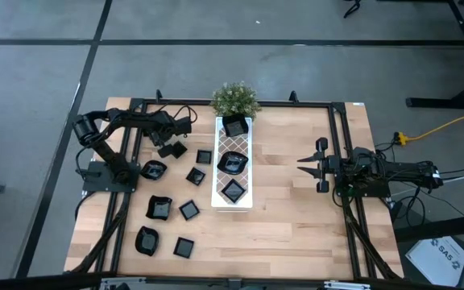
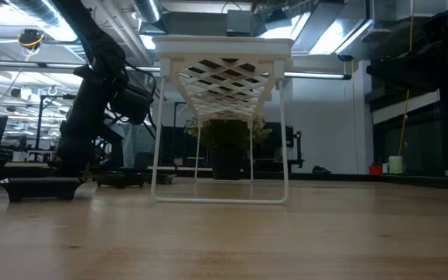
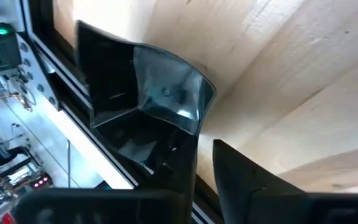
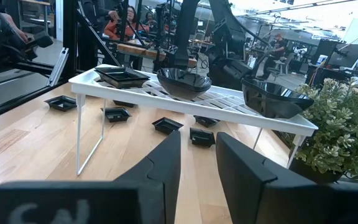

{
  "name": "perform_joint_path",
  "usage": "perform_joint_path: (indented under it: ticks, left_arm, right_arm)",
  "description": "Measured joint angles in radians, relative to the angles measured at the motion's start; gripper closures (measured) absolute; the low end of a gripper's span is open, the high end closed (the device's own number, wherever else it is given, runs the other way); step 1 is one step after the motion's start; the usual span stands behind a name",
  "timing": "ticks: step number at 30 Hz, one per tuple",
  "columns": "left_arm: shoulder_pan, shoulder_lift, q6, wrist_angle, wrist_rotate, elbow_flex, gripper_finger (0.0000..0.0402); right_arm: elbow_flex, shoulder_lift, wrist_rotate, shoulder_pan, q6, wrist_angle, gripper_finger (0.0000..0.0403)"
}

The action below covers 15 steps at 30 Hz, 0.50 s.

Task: Pick & Place Mini shaped plates
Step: Stack the distorted square plate on top of the distorted square plate on the shelf

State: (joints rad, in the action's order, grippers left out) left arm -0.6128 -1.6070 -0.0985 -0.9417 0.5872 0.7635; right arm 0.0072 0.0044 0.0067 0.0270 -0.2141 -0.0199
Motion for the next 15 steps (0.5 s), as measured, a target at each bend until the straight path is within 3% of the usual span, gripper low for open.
perform_joint_path:
  ticks: [6,15]
  left_arm:
    - [0.000,0.000,0.001,0.000,-0.012,0.000,0.0395]
    - [0.006,0.004,0.016,-0.001,0.002,0.000,0.0399]
  right_arm:
    - [0.000,0.000,0.000,0.000,0.000,0.000,0.0301]
    - [0.000,0.000,0.000,0.000,0.000,0.000,0.0301]
